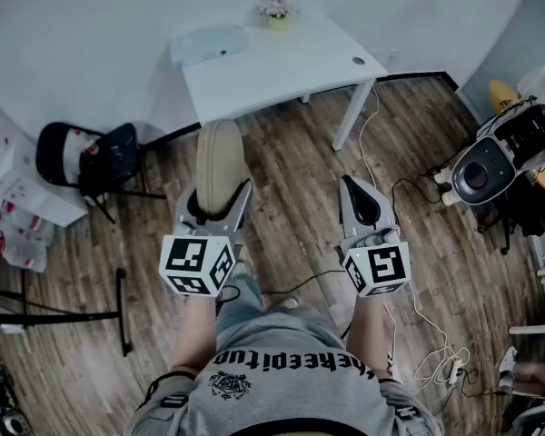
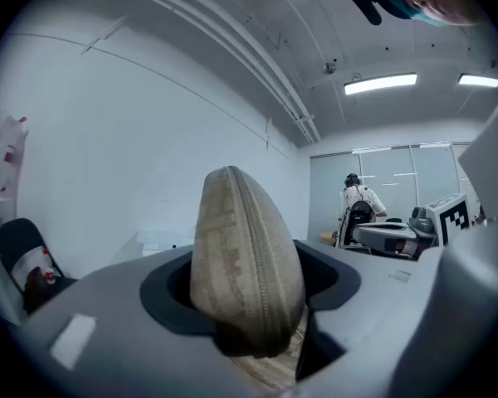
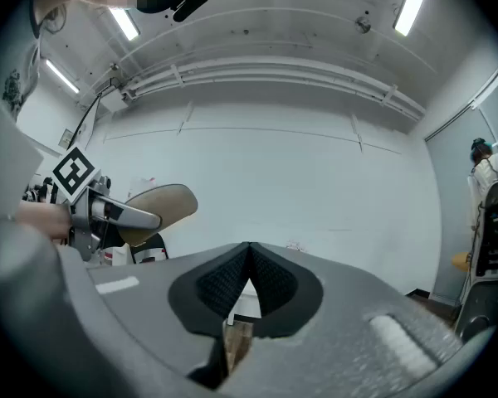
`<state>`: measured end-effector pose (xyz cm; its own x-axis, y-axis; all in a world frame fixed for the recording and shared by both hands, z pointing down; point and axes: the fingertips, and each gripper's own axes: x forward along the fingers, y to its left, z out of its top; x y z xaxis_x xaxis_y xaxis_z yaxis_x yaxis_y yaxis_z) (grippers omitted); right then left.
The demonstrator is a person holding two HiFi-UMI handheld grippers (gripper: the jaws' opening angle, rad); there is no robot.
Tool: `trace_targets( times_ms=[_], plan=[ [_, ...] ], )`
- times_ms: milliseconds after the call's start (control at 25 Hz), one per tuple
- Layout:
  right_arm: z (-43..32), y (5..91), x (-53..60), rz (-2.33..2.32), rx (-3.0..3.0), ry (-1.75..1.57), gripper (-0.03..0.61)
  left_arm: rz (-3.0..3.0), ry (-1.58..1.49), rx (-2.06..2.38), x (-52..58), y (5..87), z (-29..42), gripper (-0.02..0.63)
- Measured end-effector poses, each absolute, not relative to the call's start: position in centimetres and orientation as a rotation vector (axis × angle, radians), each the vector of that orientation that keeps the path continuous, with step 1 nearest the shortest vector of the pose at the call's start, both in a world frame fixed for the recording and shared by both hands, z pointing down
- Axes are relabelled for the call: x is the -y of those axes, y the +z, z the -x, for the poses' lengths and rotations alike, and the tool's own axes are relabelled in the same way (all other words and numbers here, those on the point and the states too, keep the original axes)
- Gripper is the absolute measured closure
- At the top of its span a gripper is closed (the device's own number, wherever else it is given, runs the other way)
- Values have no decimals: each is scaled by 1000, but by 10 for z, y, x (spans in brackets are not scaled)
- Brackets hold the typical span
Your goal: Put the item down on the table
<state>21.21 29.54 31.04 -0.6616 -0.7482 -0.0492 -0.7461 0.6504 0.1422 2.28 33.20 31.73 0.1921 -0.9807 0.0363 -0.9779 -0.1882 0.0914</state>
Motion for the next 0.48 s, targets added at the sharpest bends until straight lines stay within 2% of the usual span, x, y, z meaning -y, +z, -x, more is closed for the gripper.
trace_targets(
  times_ms=[480],
  plan=[
    [-218,309,-300,-1279,2846,-237,583,-2373,-49,1926,-335,312,-35,313]
  ],
)
